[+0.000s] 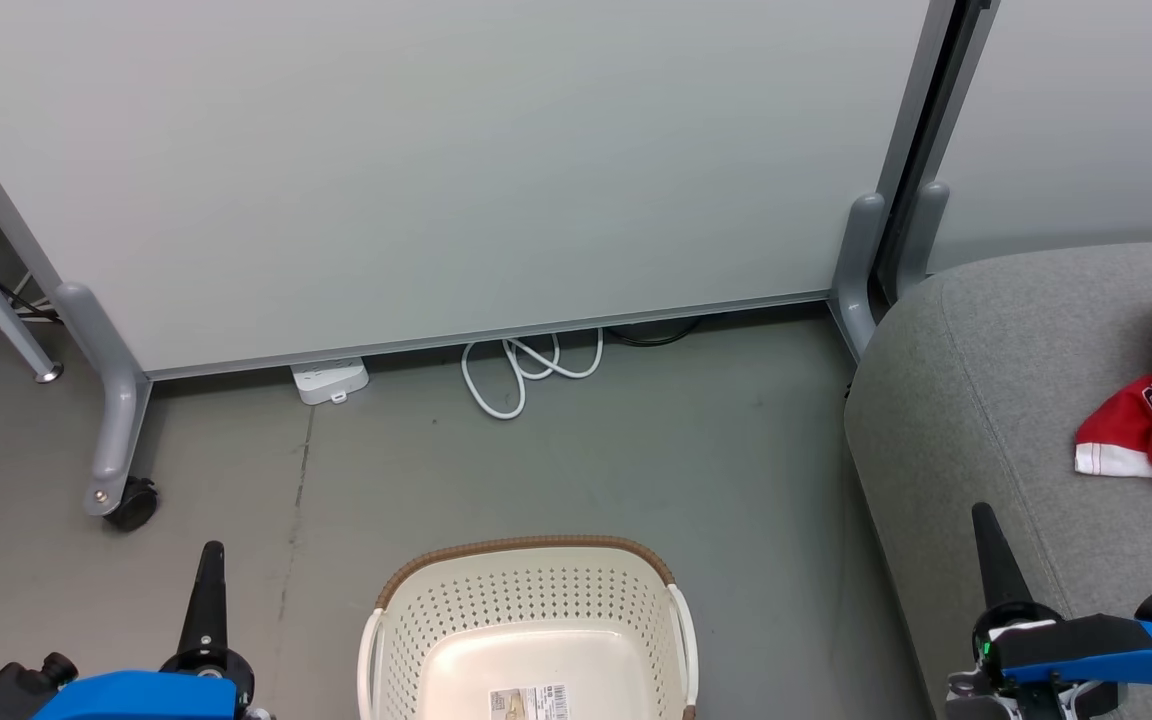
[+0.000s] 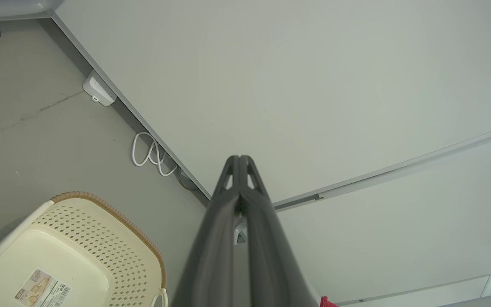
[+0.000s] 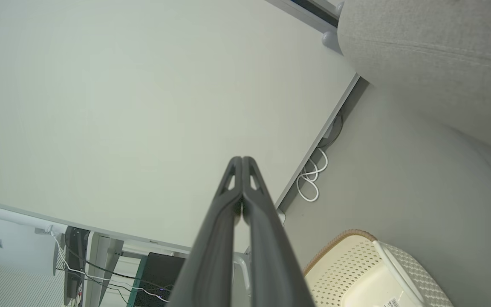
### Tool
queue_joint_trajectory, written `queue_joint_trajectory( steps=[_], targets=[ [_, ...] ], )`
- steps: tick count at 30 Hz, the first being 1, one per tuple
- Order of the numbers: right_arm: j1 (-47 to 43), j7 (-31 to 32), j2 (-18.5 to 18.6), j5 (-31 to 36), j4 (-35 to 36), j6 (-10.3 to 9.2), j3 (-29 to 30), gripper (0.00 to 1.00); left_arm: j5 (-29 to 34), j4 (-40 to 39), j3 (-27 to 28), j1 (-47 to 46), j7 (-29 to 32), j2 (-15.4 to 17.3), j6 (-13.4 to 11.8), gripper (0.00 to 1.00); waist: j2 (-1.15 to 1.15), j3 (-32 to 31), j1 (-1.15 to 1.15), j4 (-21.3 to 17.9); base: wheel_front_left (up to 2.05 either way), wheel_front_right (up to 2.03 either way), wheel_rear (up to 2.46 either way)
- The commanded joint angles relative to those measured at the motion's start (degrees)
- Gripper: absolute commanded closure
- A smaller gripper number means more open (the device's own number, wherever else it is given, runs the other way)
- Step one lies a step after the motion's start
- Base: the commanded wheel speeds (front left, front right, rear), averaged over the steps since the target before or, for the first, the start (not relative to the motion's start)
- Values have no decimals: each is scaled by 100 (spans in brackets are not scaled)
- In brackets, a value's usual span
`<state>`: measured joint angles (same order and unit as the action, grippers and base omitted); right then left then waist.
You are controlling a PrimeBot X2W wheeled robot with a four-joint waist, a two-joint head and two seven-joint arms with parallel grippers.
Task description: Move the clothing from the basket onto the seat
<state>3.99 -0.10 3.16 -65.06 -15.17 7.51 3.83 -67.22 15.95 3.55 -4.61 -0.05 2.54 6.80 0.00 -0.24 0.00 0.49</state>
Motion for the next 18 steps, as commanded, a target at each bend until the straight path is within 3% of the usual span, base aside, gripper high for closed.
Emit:
queue_joint_trajectory(
  steps=[1,18],
  targets=[
    [142,29,-11,-134,67,-1,24,100,-116,-71,48,-132,39,37,46,100,0,1,0,-1,0,0,0],
    [189,267,-20,-1086,92,-2,119,100,-995,-120,143,-164,266,42,51,100,0,14,0,-16,0,0,0]
  ],
)
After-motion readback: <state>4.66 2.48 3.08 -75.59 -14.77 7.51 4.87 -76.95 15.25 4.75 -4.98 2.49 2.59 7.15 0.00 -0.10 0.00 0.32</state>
